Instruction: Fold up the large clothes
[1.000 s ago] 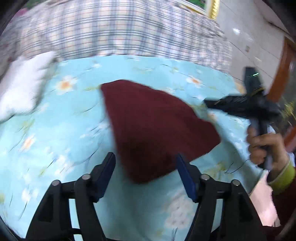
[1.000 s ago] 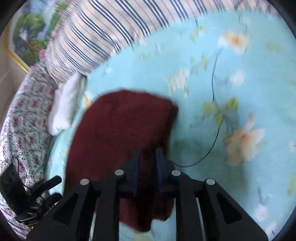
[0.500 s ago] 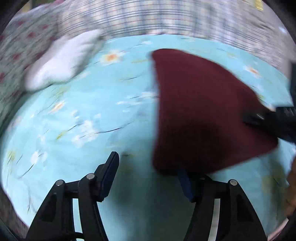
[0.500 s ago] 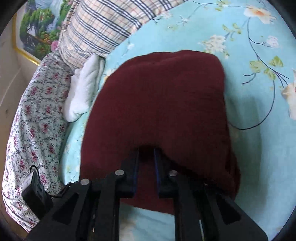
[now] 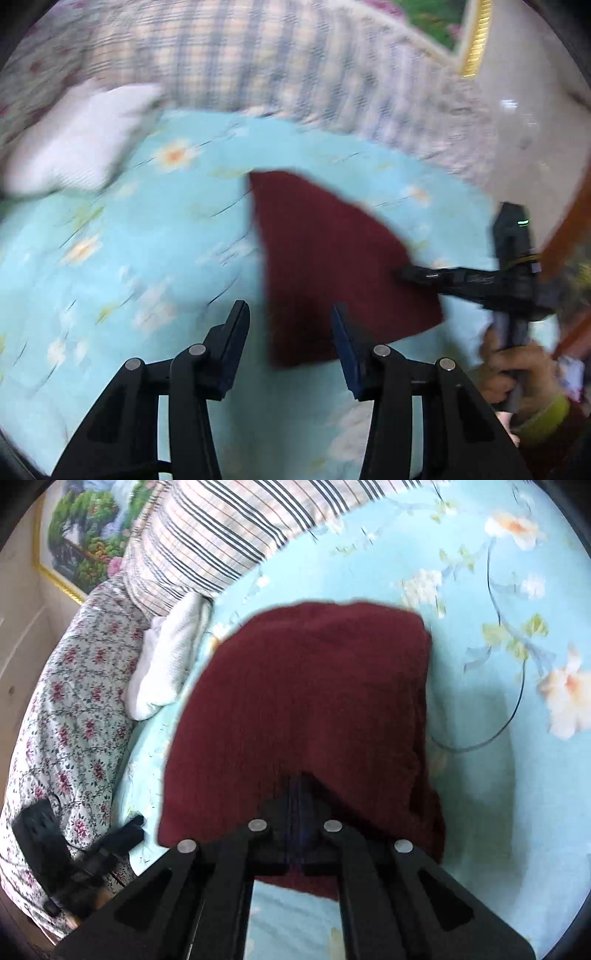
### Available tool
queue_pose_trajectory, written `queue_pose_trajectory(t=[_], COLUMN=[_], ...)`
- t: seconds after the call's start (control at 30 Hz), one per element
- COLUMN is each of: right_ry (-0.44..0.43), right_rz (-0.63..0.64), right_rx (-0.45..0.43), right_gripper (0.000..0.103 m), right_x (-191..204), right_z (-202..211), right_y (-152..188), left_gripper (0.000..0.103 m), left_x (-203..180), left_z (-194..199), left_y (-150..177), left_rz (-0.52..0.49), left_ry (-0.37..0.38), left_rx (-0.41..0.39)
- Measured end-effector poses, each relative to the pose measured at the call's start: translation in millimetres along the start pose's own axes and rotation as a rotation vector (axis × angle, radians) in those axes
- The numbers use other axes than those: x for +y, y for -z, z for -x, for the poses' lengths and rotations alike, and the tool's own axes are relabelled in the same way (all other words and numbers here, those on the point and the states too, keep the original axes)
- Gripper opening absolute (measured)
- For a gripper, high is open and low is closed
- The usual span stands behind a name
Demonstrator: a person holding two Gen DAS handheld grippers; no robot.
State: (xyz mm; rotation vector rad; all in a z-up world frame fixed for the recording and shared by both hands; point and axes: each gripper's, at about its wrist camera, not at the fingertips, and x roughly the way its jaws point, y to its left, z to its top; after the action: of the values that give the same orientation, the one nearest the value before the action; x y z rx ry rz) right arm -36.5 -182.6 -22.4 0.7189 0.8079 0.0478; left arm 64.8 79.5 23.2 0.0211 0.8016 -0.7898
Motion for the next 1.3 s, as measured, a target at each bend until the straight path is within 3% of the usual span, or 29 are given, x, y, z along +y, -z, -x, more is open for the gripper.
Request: queue_pose_trajectory(t=[0.1, 0.23, 0.33, 0.37, 0.53, 0.57, 0.77, 0.87, 0.93, 0.97, 1.0, 1.03, 1.1, 1.2, 1.3], right_ry=[-0.028, -0.04, -0.076, -0.086, 0.006, -0.028, -0.036, -0.042, -0.03, -0.023, -0.012, -0.003, 0.02, 0.12, 0.085], right_rz=[0.026, 0.071, 0.082, 0.088, 0.093, 0.071, 0.033, 0.021, 0.027, 0.041, 0.061, 0.073, 0.068, 0.047, -0.025], right_rx=[-0.046, -0.049, -0.015, 0.008, 0.142, 0.134, 0.105, 0.065, 0.036, 0.016, -0.003, -0.013, -0.015, 0.034, 0.044], right_gripper=[0.003, 0.003, 0.003, 0.003, 0.0, 0.0, 0.0, 0.003, 0.003, 0.003, 0.003, 0.003, 0.003, 0.003, 0.0], right_x=[17, 38, 46, 47, 29, 19, 11, 13, 15, 16, 16, 15, 4, -18, -39], right_z=[10, -7, -34, -45, -110, -117, -112, -85, -62, -47, -31, -19, 0, -1, -7], right_y=[-15, -44, -66, -72, -84, -85, -85, -80, -71, -64, -55, -48, -28, -6, 3], left_gripper=[0.045, 0.034, 0.027, 0.016, 0.011, 0.01, 0.01, 0.011, 0.015, 0.031, 0.057, 0.067, 0.071, 0.071, 0.076], left_x=[-14, -20, -20, -17, -8, -8, -23, -30, -33, -33, -32, -32, -28, -23, -20], left_z=[-19, -68, -99, -103, -114, -116, -115, -97, -73, -61, -51, -45, -46, -81, -115], left_y=[-17, -14, 3, 6, 10, 10, 15, 12, 7, 4, 0, -4, -12, -16, -6], left_rz=[-0.078, -0.142, -0.182, -0.172, -0.083, -0.071, -0.048, -0.054, -0.053, -0.049, -0.04, -0.029, -0.012, -0.007, -0.015], left_ry=[0.102, 0.193, 0.129, 0.116, 0.135, 0.136, 0.082, 0.045, 0.03, 0.015, -0.025, -0.069, -0.137, -0.209, -0.233], left_rx=[-0.007, 0.132, 0.208, 0.21, 0.197, 0.195, 0.193, 0.197, 0.171, 0.147, 0.112, 0.088, 0.07, 0.152, 0.216])
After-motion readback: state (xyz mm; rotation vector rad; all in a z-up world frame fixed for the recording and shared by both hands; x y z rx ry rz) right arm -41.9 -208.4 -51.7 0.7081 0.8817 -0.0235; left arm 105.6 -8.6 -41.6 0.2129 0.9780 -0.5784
